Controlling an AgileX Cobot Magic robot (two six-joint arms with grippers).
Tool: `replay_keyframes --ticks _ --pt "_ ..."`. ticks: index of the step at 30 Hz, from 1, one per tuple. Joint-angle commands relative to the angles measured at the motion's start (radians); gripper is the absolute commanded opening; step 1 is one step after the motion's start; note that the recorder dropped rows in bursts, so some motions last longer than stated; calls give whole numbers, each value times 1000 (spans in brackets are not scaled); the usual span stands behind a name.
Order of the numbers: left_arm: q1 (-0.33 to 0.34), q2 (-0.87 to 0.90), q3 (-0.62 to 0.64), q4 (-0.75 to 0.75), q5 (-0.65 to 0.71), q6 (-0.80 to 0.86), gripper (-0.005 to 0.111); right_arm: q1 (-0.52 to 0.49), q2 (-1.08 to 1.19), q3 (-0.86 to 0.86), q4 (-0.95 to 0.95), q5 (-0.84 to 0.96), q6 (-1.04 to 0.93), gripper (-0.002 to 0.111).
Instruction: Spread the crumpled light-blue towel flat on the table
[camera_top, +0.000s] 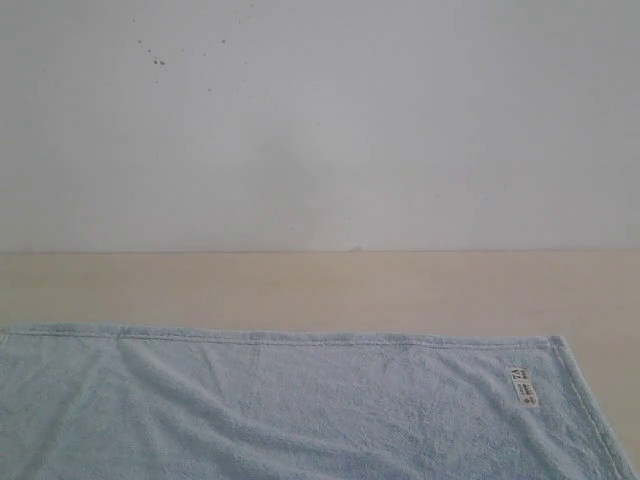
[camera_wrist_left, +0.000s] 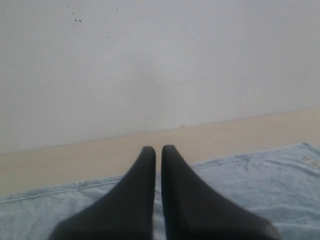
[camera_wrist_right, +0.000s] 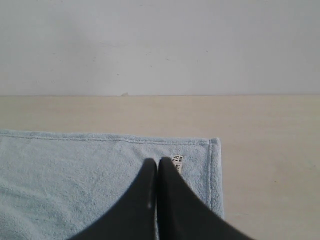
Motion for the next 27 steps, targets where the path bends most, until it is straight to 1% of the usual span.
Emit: replay_keyframes --ticks 1,4,8,11,15,19,22,27 --pt "-5 -26 3 89 12 -6 4 -2 -5 5 -8 -1 1 0" --pt "-5 -33 3 87 12 -6 4 -2 -5 5 -8 -1 1 0" --pt "-5 -33 3 9 12 -6 4 -2 -5 5 -8 -1 1 0" --pt "-5 -33 3 -14 12 -6 4 -2 -5 5 -8 -1 1 0" --pt "-3 -33 3 -17 12 -6 4 -2 -5 5 -8 -1 1 0" --pt "-3 -33 3 -17 -36 10 4 -2 -5 5 -8 -1 1 0" --pt "8 -33 3 -12 -21 -84 4 -2 -5 5 -8 -1 1 0" --pt "15 -33 3 137 -2 -325 4 -2 -5 5 -8 -1 1 0"
